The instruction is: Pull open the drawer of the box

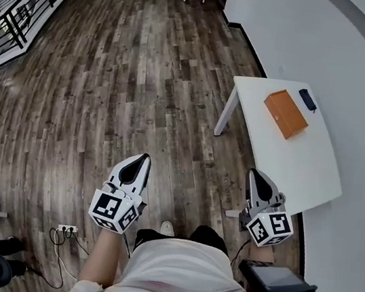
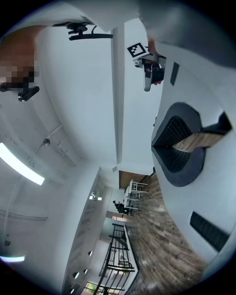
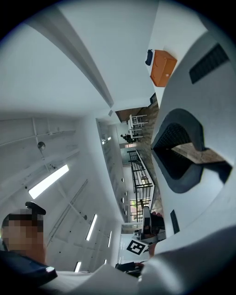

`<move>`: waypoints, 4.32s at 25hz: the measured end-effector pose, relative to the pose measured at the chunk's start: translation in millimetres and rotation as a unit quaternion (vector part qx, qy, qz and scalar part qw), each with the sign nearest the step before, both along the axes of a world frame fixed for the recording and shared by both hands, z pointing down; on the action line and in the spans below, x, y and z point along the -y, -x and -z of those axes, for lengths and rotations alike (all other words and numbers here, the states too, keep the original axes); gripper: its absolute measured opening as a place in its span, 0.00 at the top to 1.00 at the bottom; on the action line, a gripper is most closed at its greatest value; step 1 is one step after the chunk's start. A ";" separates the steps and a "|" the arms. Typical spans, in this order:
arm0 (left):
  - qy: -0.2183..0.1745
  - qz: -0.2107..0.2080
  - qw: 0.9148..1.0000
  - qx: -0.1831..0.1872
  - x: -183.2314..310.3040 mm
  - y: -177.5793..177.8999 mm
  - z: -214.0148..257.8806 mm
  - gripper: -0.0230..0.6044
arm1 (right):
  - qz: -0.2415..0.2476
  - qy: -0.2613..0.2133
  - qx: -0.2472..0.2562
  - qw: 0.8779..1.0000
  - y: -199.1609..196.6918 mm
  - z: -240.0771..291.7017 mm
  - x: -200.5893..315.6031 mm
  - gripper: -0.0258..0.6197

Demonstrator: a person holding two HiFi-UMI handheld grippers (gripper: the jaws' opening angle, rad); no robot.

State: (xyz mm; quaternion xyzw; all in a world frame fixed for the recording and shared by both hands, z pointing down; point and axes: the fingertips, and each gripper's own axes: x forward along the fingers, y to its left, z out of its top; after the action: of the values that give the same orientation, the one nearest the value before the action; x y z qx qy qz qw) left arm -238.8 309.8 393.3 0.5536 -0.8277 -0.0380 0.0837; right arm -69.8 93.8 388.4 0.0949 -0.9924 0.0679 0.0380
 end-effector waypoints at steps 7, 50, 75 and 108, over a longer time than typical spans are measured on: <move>0.010 -0.061 0.998 -0.014 73.1 21.3 -14.6 0.95 | -0.044 0.012 -0.008 0.999 18.5 -10.8 59.0 0.96; 0.046 -0.472 0.880 0.009 613.3 83.9 -54.5 0.95 | -0.440 0.057 -0.021 0.896 25.6 -45.3 371.2 0.96; 0.304 -0.435 0.848 -0.007 692.7 -61.5 -300.3 0.60 | -0.438 0.109 -0.111 0.886 -51.9 -115.0 354.9 0.96; 0.326 -0.387 0.862 -0.033 675.8 -52.2 -315.4 0.84 | -0.439 0.134 -0.103 0.882 -50.7 -130.6 346.8 0.96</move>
State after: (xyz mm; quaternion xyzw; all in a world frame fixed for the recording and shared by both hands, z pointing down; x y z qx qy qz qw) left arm -186.5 -366.1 708.7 0.7691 -0.5086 0.2512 0.2944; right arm -19.1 -253.0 519.0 0.5214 -0.8210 0.2000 0.1186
